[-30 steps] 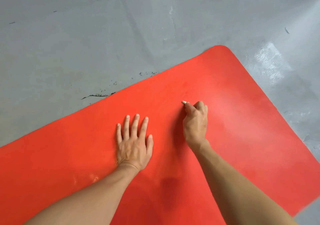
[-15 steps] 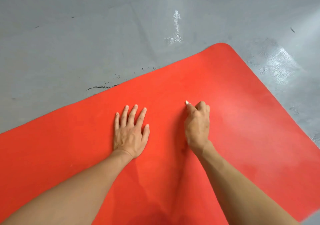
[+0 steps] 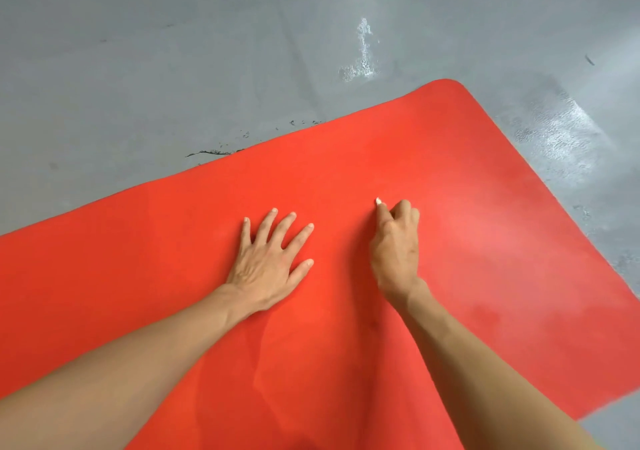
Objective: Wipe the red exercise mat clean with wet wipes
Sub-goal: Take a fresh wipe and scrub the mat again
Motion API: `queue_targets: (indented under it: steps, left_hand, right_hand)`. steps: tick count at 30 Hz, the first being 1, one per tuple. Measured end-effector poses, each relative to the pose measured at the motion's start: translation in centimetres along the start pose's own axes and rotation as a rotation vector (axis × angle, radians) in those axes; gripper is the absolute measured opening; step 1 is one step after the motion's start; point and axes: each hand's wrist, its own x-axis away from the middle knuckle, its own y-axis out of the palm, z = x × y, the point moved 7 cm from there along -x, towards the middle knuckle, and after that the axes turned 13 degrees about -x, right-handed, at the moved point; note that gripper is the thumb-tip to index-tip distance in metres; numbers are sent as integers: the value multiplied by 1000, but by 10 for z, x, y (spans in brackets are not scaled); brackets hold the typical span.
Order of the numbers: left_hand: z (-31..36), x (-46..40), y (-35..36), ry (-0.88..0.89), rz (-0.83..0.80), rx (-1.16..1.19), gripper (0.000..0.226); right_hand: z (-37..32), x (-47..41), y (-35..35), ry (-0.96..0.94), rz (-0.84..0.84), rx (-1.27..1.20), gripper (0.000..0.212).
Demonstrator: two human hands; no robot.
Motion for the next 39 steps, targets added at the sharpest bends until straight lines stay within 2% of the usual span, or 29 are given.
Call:
queue_targets:
  steps: [4,6,8,10,12,14,18,19,20,25,27,29,31,33,35,39]
  left_hand:
    - [5,8,1,59,12,-16,71]
    - [7,13,1,98,22,-26,70]
    - [6,15,1,139,26,-33,70]
    - [2,16,2,177,18,-39,71]
    - [-1,16,2,220,0,-64,73]
    - [-2,16,1,248,-26,-76,76]
    - [3,20,-3,264,-67,-108,82]
    - [4,24,-1,266,-92,-115,83]
    - [6,29,1,257,-95,-110,82]
    - [18,52,1,187,-105,-21,80]
    - [19,57,1,179,-90,-5,76]
    - [18,57,0,173,-66,3,73]
    - [19,57,-2,179,-39,1,71]
    - [23,58,-4,199,-27,3,67]
    - [30,64,-4,229,-18,8,63]
    - [49,79,-1,302,31,-6,60]
  right_hand:
    - [-54,85,11,-508,-249,0,47]
    - [-39,77,5,-587,-282,18,39]
    - [-4,41,-9,-417,-172,43,31]
    - [32,8,-25,-126,-56,65,28]
    - [36,8,-28,55,21,57,26]
    - [6,36,-18,35,6,33,32]
    - [-56,115,-3,-366,-270,-76,57]
    - [-57,122,-4,-448,-300,-67,55]
    - [-48,119,-7,-452,-304,-44,50]
    - [28,61,-36,41,-84,-24,30]
    - [13,73,-35,63,-57,-26,26]
    - [-19,105,-22,-68,-133,-39,31]
    - [-47,142,-13,-282,-281,-49,39]
    - [-46,150,-18,-439,-359,-8,44]
    - [-15,132,-34,-351,-283,30,45]
    - [45,103,-74,88,-40,25,26]
